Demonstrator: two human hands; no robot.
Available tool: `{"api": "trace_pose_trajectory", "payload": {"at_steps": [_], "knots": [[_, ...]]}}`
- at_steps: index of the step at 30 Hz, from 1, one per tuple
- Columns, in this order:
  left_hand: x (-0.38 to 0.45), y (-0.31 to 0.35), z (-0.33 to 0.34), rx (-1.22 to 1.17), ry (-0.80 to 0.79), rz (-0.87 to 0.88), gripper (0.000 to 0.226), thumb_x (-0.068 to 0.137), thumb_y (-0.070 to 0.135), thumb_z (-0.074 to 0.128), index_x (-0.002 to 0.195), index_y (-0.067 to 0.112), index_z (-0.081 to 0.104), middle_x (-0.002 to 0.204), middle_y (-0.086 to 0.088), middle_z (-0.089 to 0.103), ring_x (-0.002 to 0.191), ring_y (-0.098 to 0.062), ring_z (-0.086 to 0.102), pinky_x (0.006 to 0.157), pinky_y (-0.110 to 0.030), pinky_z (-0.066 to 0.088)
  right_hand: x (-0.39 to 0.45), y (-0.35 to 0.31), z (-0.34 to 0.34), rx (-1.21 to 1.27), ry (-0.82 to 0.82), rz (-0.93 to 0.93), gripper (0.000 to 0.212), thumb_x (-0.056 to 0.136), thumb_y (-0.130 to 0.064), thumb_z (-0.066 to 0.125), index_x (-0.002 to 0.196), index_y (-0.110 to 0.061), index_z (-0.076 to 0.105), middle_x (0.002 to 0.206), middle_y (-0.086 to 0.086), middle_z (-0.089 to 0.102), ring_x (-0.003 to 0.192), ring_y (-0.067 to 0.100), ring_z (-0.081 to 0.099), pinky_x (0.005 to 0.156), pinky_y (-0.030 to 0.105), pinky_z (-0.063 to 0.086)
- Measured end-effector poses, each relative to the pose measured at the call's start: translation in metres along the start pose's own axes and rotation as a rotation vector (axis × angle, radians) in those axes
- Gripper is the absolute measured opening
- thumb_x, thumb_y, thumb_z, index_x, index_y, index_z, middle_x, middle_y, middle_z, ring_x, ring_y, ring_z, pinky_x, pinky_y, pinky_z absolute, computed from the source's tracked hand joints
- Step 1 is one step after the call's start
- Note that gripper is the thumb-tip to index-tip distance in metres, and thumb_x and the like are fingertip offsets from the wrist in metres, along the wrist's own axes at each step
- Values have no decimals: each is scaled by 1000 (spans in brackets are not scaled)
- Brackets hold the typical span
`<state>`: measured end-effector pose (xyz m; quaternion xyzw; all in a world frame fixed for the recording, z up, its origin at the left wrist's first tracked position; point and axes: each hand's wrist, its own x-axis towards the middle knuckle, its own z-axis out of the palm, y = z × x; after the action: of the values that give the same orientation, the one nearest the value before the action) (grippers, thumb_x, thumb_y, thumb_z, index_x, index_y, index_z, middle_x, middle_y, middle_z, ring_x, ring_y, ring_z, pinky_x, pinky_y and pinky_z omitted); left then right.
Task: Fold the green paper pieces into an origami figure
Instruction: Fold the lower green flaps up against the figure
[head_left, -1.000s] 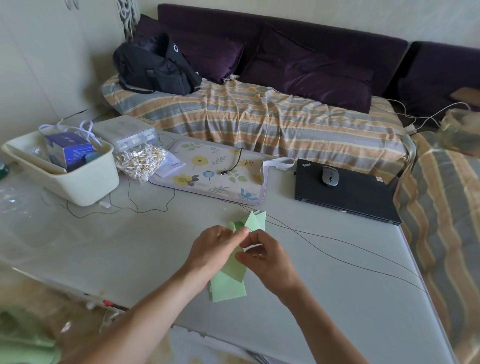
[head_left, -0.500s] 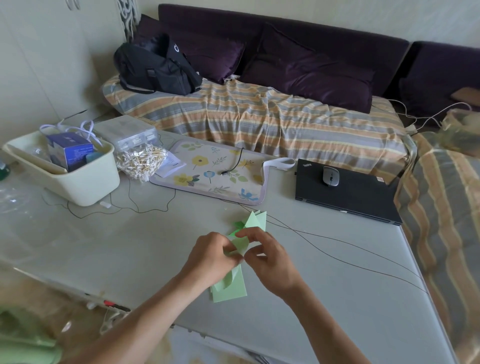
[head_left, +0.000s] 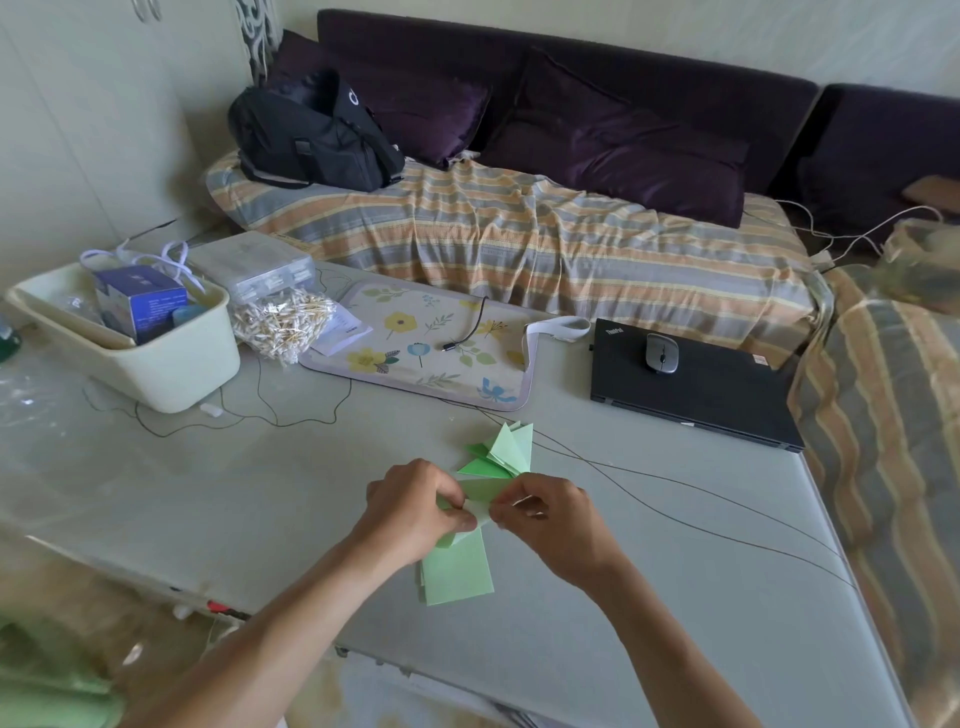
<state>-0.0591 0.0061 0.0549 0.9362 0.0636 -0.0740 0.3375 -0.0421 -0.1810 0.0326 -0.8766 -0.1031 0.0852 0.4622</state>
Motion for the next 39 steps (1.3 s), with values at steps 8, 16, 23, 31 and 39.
{"api": "trace_pose_trajectory", "payload": {"at_steps": [8,16,23,31,39], "knots": [[2,-3,3,-45,-51,108,14,77,42,81,77,31,71,87,8,72,82,-15,68,76,-34,55,0,2,2,-48,-5,-30,13,85,-20,78,76,-26,71,73,-15,70,69,-2,65,65,9,44],[1,-3,4,-138,3,209,19,82,23,78,92,30,63,93,16,69,93,-10,67,82,-31,52,1,0,1,-26,38,24,12,86,-22,74,76,-18,70,68,-4,74,64,11,66,62,20,47],[2,0,7,-185,59,239,13,82,34,81,90,32,71,82,15,73,81,0,66,73,-24,52,-1,-5,1,76,55,70,12,88,-23,72,76,-22,70,67,-1,74,66,11,69,69,27,51],[0,2,5,-215,94,238,9,81,22,83,89,25,80,76,19,72,77,14,65,64,-2,40,-3,-10,0,172,87,107,13,89,-23,72,76,-19,71,64,-4,69,58,4,63,67,25,48],[-1,3,6,-290,98,201,9,79,19,85,86,24,83,79,13,78,74,9,69,67,-4,45,-2,-9,1,158,88,114,14,87,-25,73,74,-22,70,66,-1,71,63,10,69,69,28,51]]}}
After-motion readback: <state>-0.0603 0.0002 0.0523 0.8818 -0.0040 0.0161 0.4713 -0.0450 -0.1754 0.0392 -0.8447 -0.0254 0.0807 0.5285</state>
